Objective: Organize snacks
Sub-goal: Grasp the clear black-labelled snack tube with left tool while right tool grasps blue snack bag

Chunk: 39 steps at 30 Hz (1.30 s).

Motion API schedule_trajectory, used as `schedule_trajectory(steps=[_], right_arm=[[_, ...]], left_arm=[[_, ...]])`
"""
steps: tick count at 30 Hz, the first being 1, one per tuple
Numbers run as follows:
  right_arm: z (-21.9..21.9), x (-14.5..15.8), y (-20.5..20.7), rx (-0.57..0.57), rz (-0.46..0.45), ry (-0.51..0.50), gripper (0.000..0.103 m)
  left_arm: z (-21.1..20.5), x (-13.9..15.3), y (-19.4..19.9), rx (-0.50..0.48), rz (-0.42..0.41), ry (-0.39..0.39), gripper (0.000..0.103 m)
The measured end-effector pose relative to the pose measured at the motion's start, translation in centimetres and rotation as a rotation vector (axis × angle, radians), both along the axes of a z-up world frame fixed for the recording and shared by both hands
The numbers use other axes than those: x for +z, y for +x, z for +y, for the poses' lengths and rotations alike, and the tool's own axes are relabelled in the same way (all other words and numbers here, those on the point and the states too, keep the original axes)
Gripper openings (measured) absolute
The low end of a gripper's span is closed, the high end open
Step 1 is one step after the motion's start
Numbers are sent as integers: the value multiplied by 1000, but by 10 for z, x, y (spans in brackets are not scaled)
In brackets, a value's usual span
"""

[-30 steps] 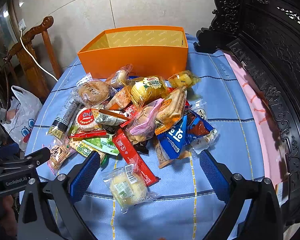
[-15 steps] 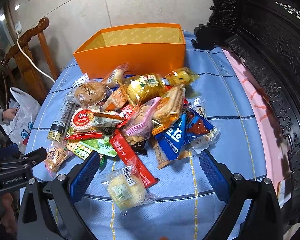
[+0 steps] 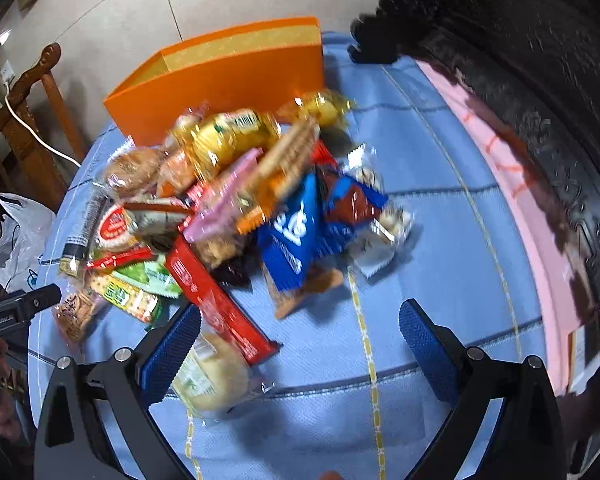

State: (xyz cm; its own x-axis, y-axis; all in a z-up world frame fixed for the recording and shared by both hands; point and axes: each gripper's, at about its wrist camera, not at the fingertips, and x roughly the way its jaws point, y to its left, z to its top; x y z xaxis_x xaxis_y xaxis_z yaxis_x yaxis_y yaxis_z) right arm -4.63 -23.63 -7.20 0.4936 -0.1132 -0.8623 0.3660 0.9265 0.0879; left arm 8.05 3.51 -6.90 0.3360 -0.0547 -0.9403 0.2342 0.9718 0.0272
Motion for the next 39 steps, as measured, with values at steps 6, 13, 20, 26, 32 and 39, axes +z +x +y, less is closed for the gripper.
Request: schedule_trajectory(steps=[6, 13, 20, 26, 32, 39], right_arm=[[2, -10, -3, -15, 7, 0, 100], [6, 0, 1, -19, 1, -15, 100], [2, 11, -8, -59, 20, -58, 100], [-13, 11, -11, -115, 42, -45, 93], [-31, 7, -3, -107, 92, -46, 61], [-14, -3, 25, 12, 99, -62, 60]], left_arm=[[0, -14, 22, -27, 51, -14, 99], [-11, -26, 71, 19, 120, -36, 99], [-16, -54, 105, 25, 196, -41, 73], [-31, -47, 103, -54, 203, -122, 26], [-32, -36, 75, -126, 142, -127, 24], [-21, -23, 58, -111, 117, -132, 24]])
